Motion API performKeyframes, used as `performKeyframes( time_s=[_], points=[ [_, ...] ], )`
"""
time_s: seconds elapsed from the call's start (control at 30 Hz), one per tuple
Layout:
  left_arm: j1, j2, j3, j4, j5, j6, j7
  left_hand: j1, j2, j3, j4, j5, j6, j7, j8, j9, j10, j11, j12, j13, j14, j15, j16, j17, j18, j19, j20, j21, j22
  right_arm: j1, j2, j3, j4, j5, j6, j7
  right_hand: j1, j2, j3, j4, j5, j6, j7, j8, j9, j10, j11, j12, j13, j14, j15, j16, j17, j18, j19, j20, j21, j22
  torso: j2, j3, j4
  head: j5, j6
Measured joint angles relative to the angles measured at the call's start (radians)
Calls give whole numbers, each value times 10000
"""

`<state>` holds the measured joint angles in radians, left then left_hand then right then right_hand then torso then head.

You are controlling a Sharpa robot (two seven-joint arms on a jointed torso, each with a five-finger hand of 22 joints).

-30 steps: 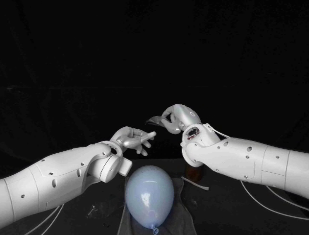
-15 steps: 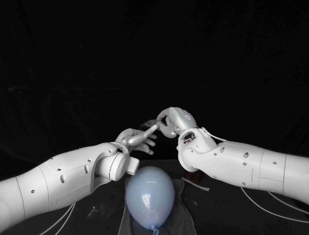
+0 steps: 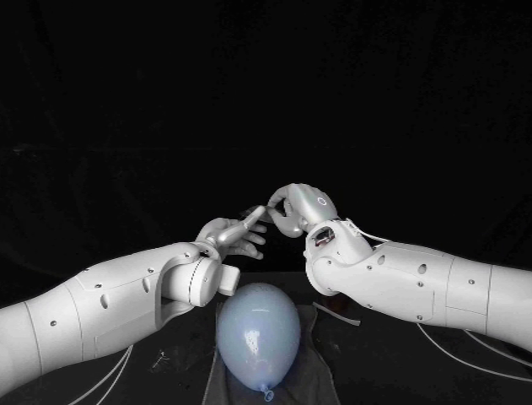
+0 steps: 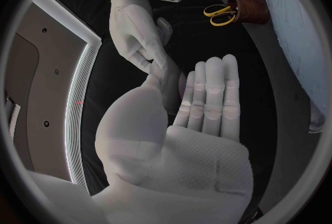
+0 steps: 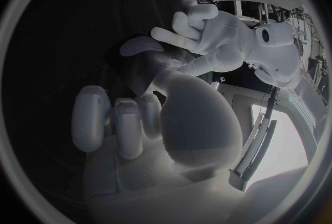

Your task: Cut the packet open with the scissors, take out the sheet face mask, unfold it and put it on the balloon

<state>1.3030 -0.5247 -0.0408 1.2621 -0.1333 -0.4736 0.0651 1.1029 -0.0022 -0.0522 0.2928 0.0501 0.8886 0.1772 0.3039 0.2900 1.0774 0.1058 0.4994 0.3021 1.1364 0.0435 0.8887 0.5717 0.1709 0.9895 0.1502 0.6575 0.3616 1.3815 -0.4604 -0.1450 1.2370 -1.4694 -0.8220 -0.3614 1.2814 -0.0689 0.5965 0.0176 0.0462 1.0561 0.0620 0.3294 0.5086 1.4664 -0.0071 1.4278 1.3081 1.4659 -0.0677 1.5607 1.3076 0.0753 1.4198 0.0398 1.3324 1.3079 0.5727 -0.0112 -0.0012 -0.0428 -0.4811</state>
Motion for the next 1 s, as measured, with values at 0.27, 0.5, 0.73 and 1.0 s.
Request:
performKeyframes(
  time_s=[0.27,0.5,0.73,1.0],
  points=[
    [0,-52,2,25,106,-28,94,2462,1088,1905,-106,0,77,-78,92,41,-125,-125,-86,-180,-128,-92,0,-105,-8,-34,34,0,-24,-19,-16,0,49,-80,-2,-44,-39,-40,0,0,-2,-1,1,1,0,-1,0,-1,0,-14,14,10,6,-2,37,-38,10,2,-5,-2,5,3,-4],
    [0,-75,3,46,150,-53,122,3325,-492,6052,-384,38,302,-184,388,71,139,-166,-397,-617,-165,-129,0,-197,-13,-177,-109,270,139,-28,-20,-2,41,-107,-2,-71,-78,-79,-1,0,-3,-3,2,116,0,-2,0,-11,-5,-14,14,25,5,-3,37,-38,55,0,-5,0,1,10,-29],
    [3,-105,4,59,151,-87,144,2963,-947,7399,-1069,-38,497,-303,949,334,547,-289,-405,-785,-40,-250,0,-258,-26,-471,-282,1085,712,-34,-11,-1,-10,-106,7,-85,-87,-89,-2,0,-5,-6,3,156,0,-4,0,-17,-8,-14,15,21,-2,-4,36,-38,55,-7,-5,7,2,16,-67],
    [3,-115,4,92,113,-102,198,2282,-866,7910,-1580,-45,513,-323,1231,334,707,-272,-440,-882,-13,-271,0,-262,-30,-805,-230,1480,1049,-35,25,7,-77,-62,75,-107,-71,-75,24,-27,-25,-24,11,217,0,-34,2,-30,-2,-15,15,16,-2,-5,35,-37,54,-4,-2,7,-7,11,-115]
  ],
)
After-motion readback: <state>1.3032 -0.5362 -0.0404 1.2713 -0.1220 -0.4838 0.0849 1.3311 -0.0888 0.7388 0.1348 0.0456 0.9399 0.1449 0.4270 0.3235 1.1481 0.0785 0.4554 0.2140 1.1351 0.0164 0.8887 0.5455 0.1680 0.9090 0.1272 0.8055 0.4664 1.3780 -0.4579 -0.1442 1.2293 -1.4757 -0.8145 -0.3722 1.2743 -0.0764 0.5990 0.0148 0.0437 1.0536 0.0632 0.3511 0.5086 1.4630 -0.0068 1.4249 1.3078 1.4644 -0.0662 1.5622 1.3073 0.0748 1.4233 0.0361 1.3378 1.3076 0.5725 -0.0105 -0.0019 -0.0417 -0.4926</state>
